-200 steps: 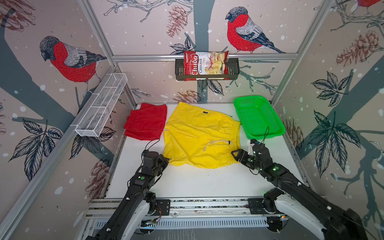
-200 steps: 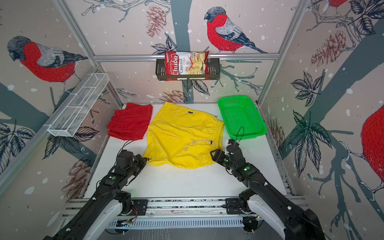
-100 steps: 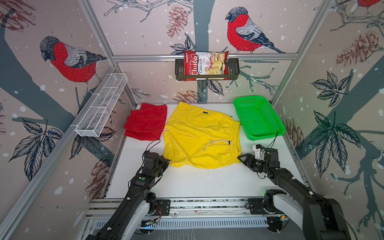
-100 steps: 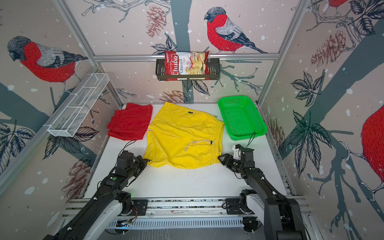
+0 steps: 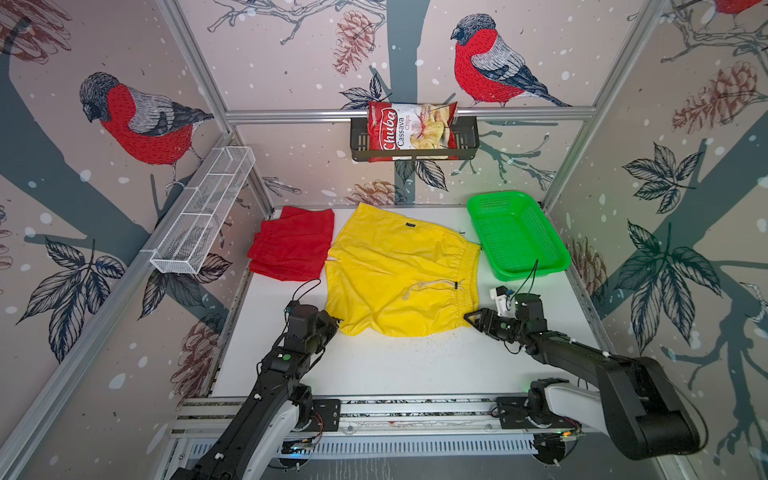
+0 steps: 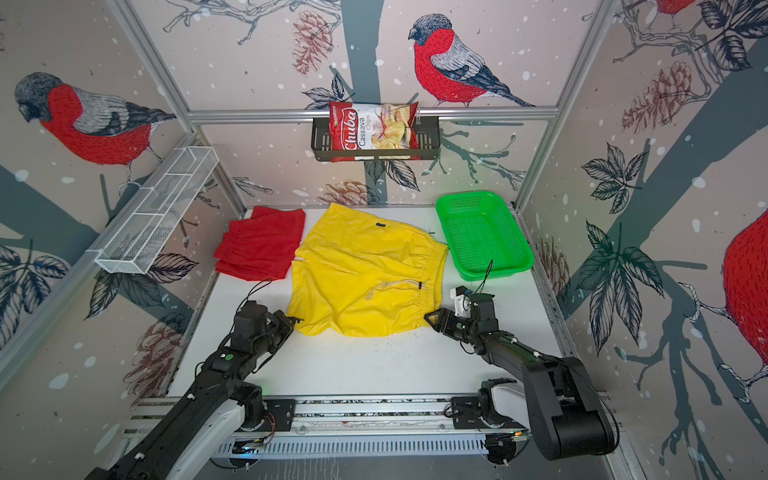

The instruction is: Fold and stack the shorts

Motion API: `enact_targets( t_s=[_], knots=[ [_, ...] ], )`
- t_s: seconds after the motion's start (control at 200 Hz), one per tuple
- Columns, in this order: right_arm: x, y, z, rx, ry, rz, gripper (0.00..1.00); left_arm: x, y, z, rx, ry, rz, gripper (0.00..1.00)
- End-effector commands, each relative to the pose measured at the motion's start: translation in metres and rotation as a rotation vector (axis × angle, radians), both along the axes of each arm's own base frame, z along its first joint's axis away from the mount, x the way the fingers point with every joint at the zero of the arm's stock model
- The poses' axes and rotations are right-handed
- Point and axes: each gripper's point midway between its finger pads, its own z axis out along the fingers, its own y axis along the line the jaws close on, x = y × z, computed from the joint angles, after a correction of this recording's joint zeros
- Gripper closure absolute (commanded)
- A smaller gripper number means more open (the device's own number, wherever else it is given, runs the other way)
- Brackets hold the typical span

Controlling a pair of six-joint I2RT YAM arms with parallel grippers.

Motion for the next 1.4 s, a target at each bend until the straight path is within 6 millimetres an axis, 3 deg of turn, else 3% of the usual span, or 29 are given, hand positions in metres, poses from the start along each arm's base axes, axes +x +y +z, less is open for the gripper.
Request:
enact_targets(
  t_s=[0.0,0.2,0.33,0.585,0.83,0.88,0.93,0.991,1.071,1.211,1.391],
  knots=[
    [0.012,-0.009,0.0,-0.059,-0.052,-0.049,0.36,0.005,-0.003,0.008,-0.001,-0.035,-0.017,1.0],
    [0.028,-0.025,0.007,-0.143,-0.09,-0.149,0.32,0.007,-0.003,0.012,0.004,-0.049,-0.021,1.0],
    [0.035,-0.013,0.02,-0.066,-0.136,-0.128,0.31,0.008,-0.004,0.011,0.003,-0.047,-0.029,1.0],
    [0.025,0.021,0.015,0.019,-0.119,0.023,0.33,0.01,-0.005,0.013,-0.001,-0.056,-0.028,1.0],
    [0.003,0.018,-0.006,-0.009,-0.03,0.0,0.37,0.011,-0.004,0.017,-0.004,-0.071,-0.022,1.0],
    [-0.001,0.016,-0.009,-0.019,-0.015,-0.006,0.42,0.011,-0.003,0.018,0.0,-0.073,-0.019,1.0],
    [-0.005,0.014,-0.015,-0.031,0.016,-0.019,0.54,0.012,-0.003,0.02,0.006,-0.077,-0.019,1.0],
    [-0.005,0.012,-0.01,-0.032,0.015,-0.031,0.69,0.013,-0.001,0.024,0.021,-0.081,-0.018,1.0],
    [-0.006,0.01,-0.002,-0.038,0.024,-0.037,0.79,0.015,0.002,0.034,0.059,-0.091,-0.02,1.0],
    [0.003,-0.003,0.035,-0.03,-0.028,-0.071,0.94,0.02,0.019,0.066,0.186,-0.137,-0.003,1.0],
    [0.016,-0.026,0.088,-0.004,-0.123,-0.119,1.0,0.021,0.041,0.104,0.339,-0.173,0.039,1.0]
  ],
)
